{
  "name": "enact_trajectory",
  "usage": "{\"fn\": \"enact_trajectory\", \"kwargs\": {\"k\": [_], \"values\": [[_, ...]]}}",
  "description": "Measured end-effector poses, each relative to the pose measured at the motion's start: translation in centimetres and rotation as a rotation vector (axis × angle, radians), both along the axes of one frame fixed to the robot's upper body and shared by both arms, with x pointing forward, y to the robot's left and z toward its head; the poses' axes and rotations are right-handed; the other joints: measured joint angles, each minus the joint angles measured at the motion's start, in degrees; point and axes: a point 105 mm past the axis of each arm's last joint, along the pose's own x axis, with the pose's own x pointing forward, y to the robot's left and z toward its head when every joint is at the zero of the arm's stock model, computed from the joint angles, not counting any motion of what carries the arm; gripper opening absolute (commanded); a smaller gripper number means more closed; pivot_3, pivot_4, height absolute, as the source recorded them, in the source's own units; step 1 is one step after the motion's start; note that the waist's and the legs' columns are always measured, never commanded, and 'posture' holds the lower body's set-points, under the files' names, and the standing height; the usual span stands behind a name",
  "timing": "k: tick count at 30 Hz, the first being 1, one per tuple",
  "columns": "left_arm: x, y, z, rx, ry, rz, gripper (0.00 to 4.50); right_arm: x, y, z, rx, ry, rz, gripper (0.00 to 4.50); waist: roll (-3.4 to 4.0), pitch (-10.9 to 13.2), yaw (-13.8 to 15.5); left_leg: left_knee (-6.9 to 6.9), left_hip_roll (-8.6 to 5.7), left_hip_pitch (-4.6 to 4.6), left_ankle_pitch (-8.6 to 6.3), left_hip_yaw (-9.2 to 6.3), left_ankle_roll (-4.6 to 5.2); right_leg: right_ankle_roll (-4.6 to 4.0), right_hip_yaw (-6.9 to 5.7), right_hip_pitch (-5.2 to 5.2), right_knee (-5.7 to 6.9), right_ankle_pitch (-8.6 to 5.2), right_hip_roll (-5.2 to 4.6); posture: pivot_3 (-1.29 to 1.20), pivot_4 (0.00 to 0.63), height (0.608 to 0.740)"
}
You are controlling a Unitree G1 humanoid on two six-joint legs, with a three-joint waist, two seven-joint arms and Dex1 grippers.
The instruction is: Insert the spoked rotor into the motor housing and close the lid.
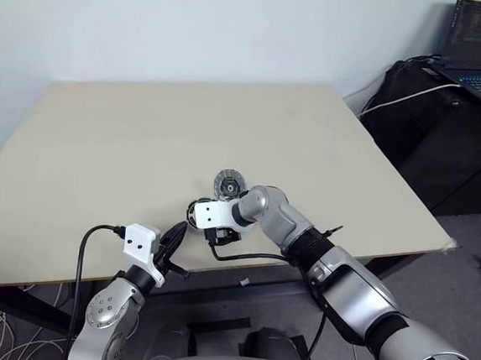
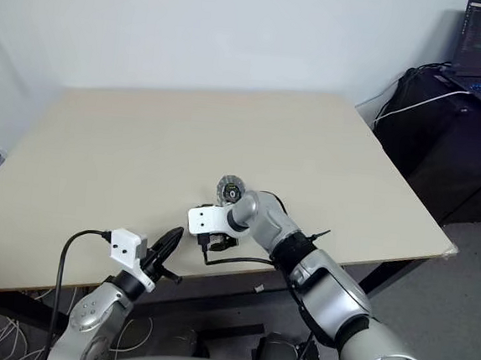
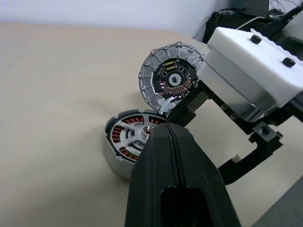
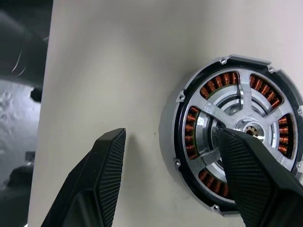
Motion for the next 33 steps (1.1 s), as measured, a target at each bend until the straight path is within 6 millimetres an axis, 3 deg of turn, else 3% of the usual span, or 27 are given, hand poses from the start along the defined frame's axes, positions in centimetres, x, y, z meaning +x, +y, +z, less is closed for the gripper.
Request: {"fn": "enact_trajectory", "kwargs": {"k": [7,10,18,33], "values": [[-0.01,-0.09,-0.02,-0.002,0.001,0.000,0.00,0.04,-0.16,0.08,-0.014,0.015,-0.010,3.24,0.01,-0.03,0.36,0.00,-0.01,0.00,-0.05,0.00,-0.07,0.00,0.00,0.01,-0.01,0.00,-0.01,0.00,0.000,0.740],[-0.02,-0.09,-0.04,-0.003,0.002,0.002,0.00,0.11,-0.20,0.16,-0.020,0.017,-0.014,2.62,0.03,-0.04,0.41,0.00,-0.02,0.00,-0.04,0.00,-0.07,0.00,0.00,0.01,-0.01,0.00,-0.01,0.00,0.000,0.740],[-0.08,-0.12,-0.39,-0.006,0.013,0.006,0.00,-0.07,-0.26,0.31,-0.039,0.035,0.006,0.17,0.04,-0.12,0.19,0.00,0.00,0.08,-0.04,0.01,-0.08,0.01,0.00,0.04,0.02,0.00,0.01,0.00,0.000,0.740],[-0.10,-0.12,-0.60,-0.007,0.021,0.007,0.00,-0.20,-0.41,0.15,-0.048,0.042,0.001,0.10,0.09,-0.14,0.35,0.02,0.01,0.08,-0.02,-0.01,-0.14,0.00,-0.01,0.03,0.06,0.01,0.00,0.00,0.000,0.740]]}}
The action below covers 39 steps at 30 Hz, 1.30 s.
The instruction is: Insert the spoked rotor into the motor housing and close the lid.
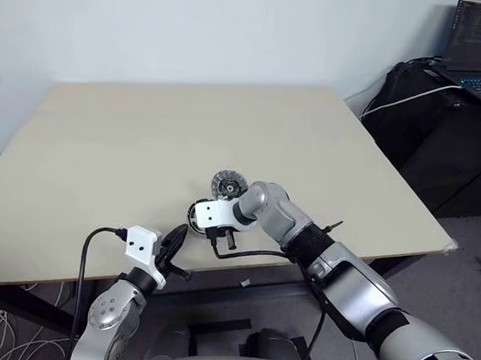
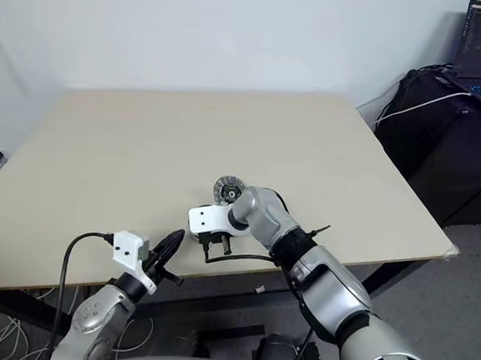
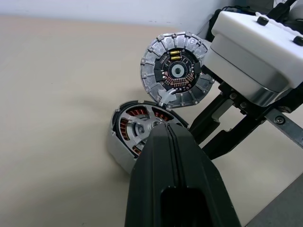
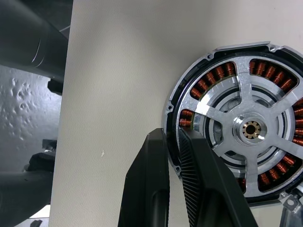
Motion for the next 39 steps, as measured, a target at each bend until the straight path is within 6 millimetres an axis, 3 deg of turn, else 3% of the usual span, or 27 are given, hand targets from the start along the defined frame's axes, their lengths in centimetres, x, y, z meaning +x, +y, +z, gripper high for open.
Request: {"fn": "enact_trajectory", "kwargs": {"k": [6,15,24,39], "values": [[0.0,0.0,-0.2,-0.001,0.005,0.001,0.00,0.0,-0.7,0.3,-0.008,-0.004,-0.001,0.10,0.01,0.00,0.19,0.00,-0.07,-0.04,0.00,-0.01,0.01,0.00,-0.01,0.00,-0.04,0.00,-0.07,0.00,0.000,0.740],[0.2,0.0,-0.6,-0.004,0.019,0.001,0.00,-0.2,-3.7,0.7,-0.041,0.012,-0.043,0.10,0.01,0.00,0.73,0.01,-0.16,-0.10,-0.05,-0.01,0.10,0.02,-0.04,-0.01,-0.10,0.00,-0.18,0.00,0.000,0.740],[0.6,-0.3,-0.6,-0.006,0.011,-0.018,0.00,-1.0,-5.4,1.0,-0.037,0.075,-0.132,0.10,0.01,0.00,1.04,0.01,-0.15,-0.11,-0.05,-0.02,0.11,0.02,-0.07,-0.01,-0.10,-0.01,-0.18,0.00,0.000,0.740],[0.5,-0.4,-0.7,-0.008,0.017,-0.027,0.00,-1.2,-3.8,1.0,0.074,0.230,-0.514,0.10,0.01,0.01,0.94,0.00,-0.11,-0.14,-0.08,-0.03,0.10,0.01,-0.09,-0.05,-0.11,-0.01,-0.18,0.00,0.000,0.740]]}}
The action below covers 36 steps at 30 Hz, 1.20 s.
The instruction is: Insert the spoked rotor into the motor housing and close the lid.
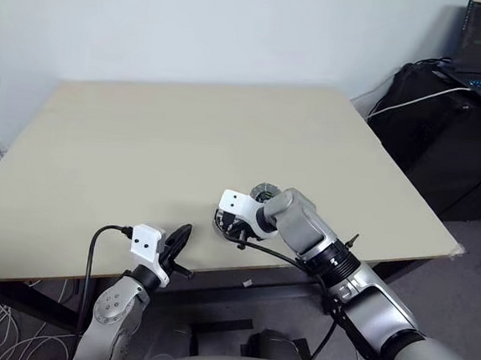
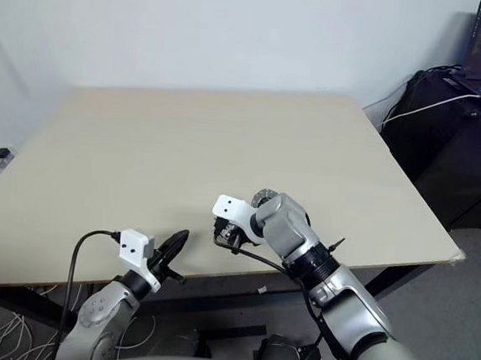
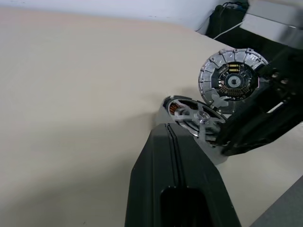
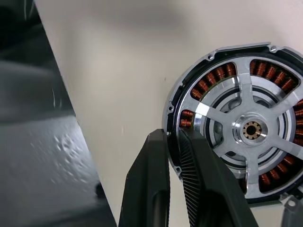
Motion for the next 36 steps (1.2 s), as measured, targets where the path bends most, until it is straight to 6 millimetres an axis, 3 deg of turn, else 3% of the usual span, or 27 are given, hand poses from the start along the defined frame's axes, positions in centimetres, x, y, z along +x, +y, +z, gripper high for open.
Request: {"fn": "enact_trajectory", "kwargs": {"k": [13,27,36], "values": [[-0.1,-0.3,-0.2,-0.008,0.008,-0.002,0.00,-0.9,0.8,0.7,0.048,0.108,-0.095,0.10,0.01,0.01,-0.76,-0.01,0.01,-0.01,-0.02,-0.01,0.01,0.00,-0.01,-0.02,-0.01,0.00,0.01,0.00,0.000,0.740],[-0.3,-0.2,-0.4,-0.004,0.018,0.001,0.00,0.4,2.9,0.4,0.133,0.152,-0.250,0.10,0.00,0.01,-1.60,-0.01,0.08,0.04,0.00,-0.01,-0.02,0.01,0.00,-0.01,0.05,0.01,0.06,0.00,0.000,0.740],[-0.4,-0.2,-0.5,-0.005,0.022,0.003,0.00,0.8,3.7,1.0,0.187,0.167,-0.283,2.91,0.02,0.02,-1.69,-0.08,0.06,-0.05,-0.01,-0.01,-0.01,-0.01,0.01,-0.07,-0.01,0.00,0.06,0.00,0.000,0.740]]}}
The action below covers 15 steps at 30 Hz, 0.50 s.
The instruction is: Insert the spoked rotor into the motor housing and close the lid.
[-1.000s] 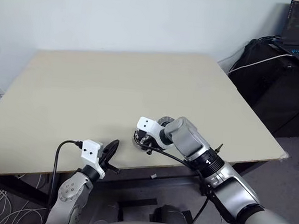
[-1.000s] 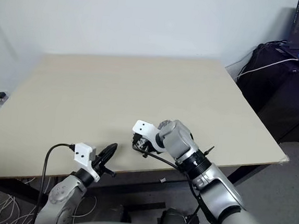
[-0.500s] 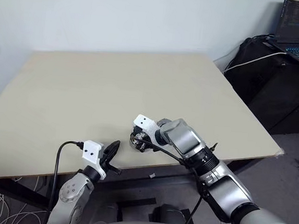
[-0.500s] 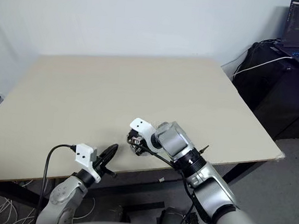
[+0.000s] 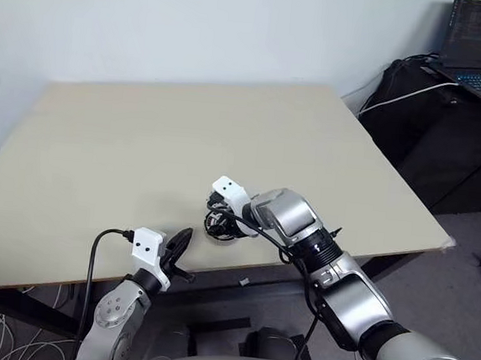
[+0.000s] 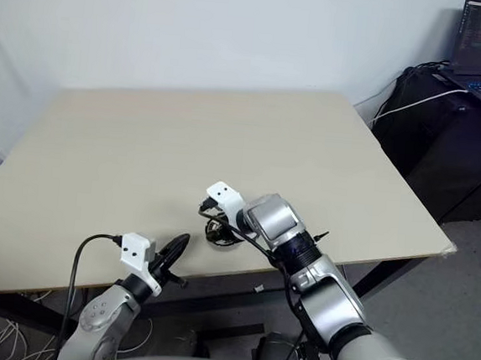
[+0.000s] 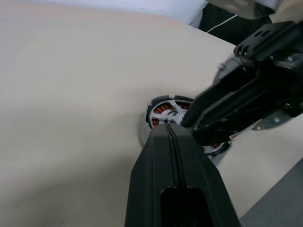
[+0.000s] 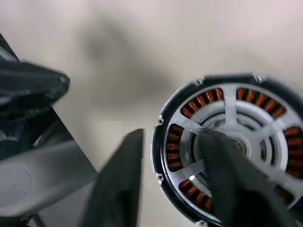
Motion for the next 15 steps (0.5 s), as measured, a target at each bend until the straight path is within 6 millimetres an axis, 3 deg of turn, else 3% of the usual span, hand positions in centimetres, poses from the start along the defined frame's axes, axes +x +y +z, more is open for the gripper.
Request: {"fn": "enact_trajectory", "kwargs": {"k": [5,11,15], "values": [[0.0,0.1,0.0,0.001,-0.001,0.006,0.00,0.1,1.1,1.0,0.080,0.017,-0.018,4.47,0.00,0.01,0.00,-0.03,0.00,-0.02,0.00,0.00,0.01,0.00,-0.01,-0.01,-0.01,0.00,0.01,0.00,0.000,0.740],[0.2,0.2,0.2,0.001,-0.009,0.011,0.00,0.6,3.2,4.5,0.276,0.022,-0.053,4.47,0.01,0.02,-0.01,-0.03,0.01,-0.01,0.00,-0.01,0.00,0.00,-0.01,-0.01,-0.01,0.00,0.02,0.00,0.000,0.740],[0.2,0.3,0.2,0.005,-0.011,0.006,0.00,1.5,4.1,6.9,0.382,-0.072,-0.076,4.47,0.00,0.04,0.13,-0.05,0.00,-0.03,-0.01,-0.01,-0.01,0.00,-0.02,-0.02,-0.04,-0.01,0.01,0.00,0.000,0.740]]}}
